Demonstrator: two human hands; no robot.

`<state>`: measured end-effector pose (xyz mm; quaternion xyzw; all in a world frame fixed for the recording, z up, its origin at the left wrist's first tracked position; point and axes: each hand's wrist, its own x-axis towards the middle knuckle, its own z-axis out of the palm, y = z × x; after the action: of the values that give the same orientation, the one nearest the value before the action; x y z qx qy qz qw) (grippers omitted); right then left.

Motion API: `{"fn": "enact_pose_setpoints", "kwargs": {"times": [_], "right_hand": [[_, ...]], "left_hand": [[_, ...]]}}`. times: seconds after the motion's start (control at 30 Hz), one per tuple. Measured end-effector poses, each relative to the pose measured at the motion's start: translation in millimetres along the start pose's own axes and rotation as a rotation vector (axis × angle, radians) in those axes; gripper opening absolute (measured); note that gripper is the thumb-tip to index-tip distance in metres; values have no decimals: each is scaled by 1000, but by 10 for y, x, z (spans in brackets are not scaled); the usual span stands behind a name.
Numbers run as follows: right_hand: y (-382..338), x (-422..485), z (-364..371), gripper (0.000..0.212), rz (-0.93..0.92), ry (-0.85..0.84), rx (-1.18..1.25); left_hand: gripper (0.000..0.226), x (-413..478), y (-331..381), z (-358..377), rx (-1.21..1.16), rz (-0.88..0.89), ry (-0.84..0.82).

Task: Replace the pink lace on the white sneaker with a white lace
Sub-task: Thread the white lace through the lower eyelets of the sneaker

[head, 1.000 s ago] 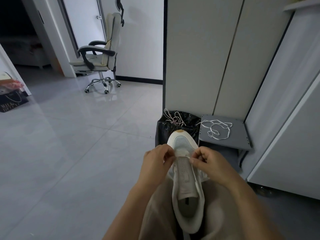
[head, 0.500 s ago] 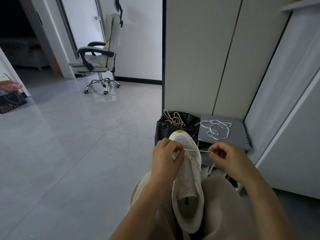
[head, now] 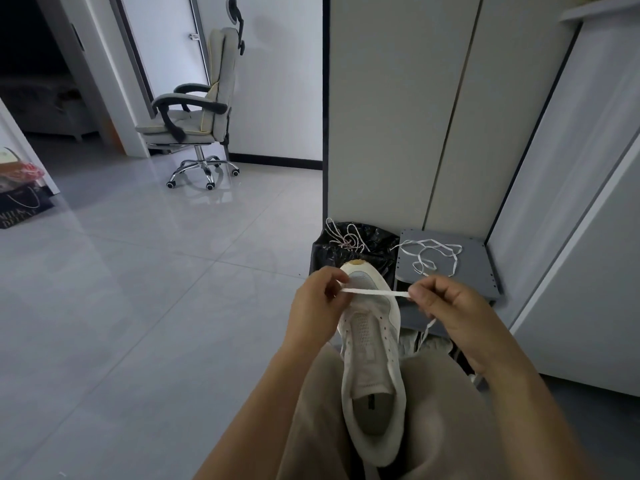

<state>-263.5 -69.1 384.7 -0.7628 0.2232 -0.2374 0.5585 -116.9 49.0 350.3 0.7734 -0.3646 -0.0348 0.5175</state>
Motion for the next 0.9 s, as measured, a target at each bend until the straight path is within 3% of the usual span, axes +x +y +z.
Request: {"fn": "enact_pose_setpoints", "kwargs": {"times": [0.1, 0.13, 0.2, 0.27, 0.33, 0.4, 0.47, 0.57, 0.63, 0.7, 0.8, 0.9], "right_hand": [[7, 35, 100, 13, -25, 36, -45], [-14, 47, 152, 14, -38, 26, -49], [-67, 69, 244, 13, -61, 2, -52], [-85, 97, 253, 10, -61, -10, -50], [-54, 102, 185, 11, -50, -19, -91], [19, 86, 96, 15, -27, -45, -131], [94, 68, 47, 18, 17, -64, -126], [148, 70, 48, 20, 64, -61, -58], [145, 85, 88, 21, 40, -42, -73], [81, 101, 169, 22, -8, -53, -110], [-60, 140, 273, 22, -50, -84, -109], [-142, 154, 188, 14, -85, -107, -147]], "left_hand": [[44, -73, 33, -3, 196, 242, -143], [44, -77, 93, -9, 237, 350, -155], [28, -37, 172, -35, 314, 547, -95], [29, 59, 121, -86, 353, 597, 60], [24, 132, -1, -196, 246, 428, 166], [15, 147, -140, -278, 46, 147, 195], [18, 132, -218, -292, -39, -38, 160], [23, 78, -211, -315, 20, -116, -1], [50, 9, -114, -322, 221, 1, -162], [61, -45, 102, -269, 355, 234, -200], [28, -48, 362, -120, 449, 568, -76], [26, 64, 322, -172, 510, 695, -3]]}}
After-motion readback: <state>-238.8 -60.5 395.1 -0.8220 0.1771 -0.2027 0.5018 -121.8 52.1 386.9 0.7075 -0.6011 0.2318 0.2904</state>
